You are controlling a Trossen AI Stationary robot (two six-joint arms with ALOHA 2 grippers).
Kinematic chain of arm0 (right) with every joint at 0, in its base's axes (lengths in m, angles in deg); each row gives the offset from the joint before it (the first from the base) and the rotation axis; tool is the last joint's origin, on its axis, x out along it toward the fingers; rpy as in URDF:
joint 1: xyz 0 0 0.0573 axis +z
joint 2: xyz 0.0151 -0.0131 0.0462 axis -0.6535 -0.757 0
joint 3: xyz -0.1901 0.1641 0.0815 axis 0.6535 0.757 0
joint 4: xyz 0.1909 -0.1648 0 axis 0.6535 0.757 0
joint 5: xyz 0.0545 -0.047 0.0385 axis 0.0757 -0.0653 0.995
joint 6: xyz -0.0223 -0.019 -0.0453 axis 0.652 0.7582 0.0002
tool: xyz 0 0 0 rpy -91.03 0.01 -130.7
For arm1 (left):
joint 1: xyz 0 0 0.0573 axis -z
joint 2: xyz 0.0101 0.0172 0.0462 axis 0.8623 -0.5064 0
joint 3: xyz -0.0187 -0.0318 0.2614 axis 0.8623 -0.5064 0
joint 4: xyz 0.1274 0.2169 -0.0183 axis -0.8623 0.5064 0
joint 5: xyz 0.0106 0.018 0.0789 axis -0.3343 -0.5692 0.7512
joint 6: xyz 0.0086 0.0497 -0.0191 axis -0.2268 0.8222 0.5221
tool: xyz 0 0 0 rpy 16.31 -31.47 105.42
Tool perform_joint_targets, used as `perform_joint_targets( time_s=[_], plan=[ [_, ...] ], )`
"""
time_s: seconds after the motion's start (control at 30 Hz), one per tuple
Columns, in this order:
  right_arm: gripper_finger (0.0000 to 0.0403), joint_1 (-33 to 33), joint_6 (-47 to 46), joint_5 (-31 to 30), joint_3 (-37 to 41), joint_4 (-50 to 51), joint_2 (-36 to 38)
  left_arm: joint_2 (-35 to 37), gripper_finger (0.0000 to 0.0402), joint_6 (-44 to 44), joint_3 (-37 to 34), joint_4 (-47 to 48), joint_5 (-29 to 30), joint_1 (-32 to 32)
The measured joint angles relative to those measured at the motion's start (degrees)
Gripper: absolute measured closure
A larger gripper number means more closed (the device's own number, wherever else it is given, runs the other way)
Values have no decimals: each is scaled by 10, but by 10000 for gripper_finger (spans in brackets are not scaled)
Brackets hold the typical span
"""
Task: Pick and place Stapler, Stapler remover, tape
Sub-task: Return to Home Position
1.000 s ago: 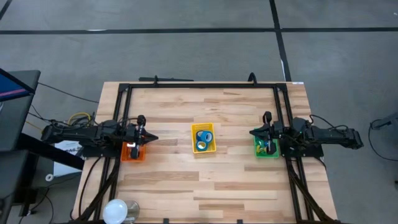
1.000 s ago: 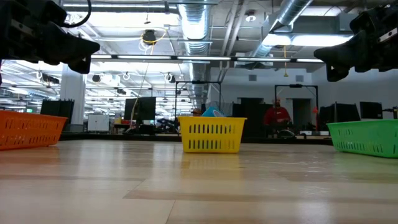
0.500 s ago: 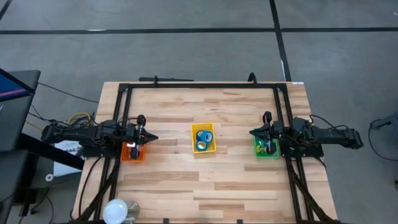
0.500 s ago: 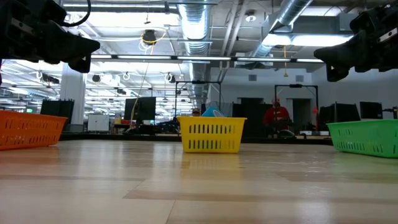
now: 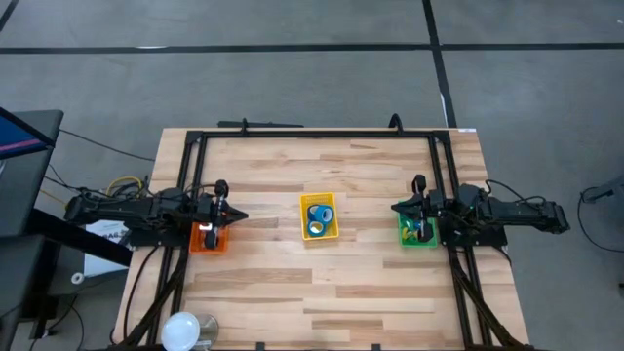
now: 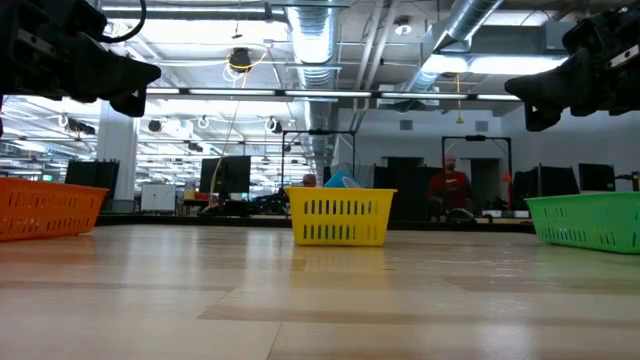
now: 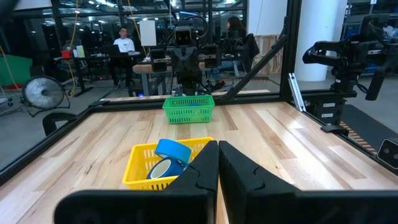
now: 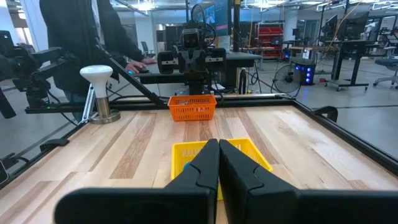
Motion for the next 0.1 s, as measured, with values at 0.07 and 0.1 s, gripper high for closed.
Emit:
perform_joint_targets(
  time_s=[0.07, 0.1],
  plan=[
    [401, 0, 0, 0, 0, 0, 0, 0, 398, 0, 0, 0, 0, 0],
    [401, 0, 0, 0, 0, 0, 0, 0, 398, 0, 0, 0, 0, 0]
  ],
)
